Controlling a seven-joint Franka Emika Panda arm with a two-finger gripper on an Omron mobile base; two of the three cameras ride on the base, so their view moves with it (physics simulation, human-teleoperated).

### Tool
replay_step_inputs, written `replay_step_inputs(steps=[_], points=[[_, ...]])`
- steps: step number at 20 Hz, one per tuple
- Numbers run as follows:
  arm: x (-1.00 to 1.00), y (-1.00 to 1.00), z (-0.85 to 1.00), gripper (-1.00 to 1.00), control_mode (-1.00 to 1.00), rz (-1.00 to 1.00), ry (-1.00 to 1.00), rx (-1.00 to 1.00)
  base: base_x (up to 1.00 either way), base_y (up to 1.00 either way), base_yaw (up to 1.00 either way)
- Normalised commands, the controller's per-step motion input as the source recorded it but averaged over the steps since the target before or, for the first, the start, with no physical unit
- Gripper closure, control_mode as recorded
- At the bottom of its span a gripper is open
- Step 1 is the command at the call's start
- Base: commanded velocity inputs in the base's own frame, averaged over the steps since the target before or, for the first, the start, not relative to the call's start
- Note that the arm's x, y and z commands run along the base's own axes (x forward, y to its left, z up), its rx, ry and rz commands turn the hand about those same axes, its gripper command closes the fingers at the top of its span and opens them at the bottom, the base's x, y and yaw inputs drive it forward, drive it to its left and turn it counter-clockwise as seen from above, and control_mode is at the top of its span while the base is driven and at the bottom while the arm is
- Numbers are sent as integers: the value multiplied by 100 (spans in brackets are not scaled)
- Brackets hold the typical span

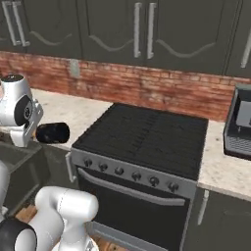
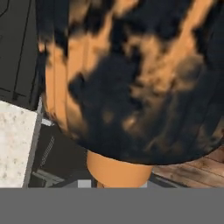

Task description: Restock the sink supplies by placing the sponge and soap dispenser on the counter and next to the sink. Make sure the soap dispenser is upright.

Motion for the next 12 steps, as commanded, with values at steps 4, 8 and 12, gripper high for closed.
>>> replay_step_inputs(steps=[4, 8, 12], points=[[0, 0, 0, 100, 100, 0, 0, 0, 0, -11, -84], [0, 0, 0, 100, 100, 0, 0, 0, 0, -42, -74], [0, 0, 0, 100, 100, 0, 0, 0, 0, -51, -71]])
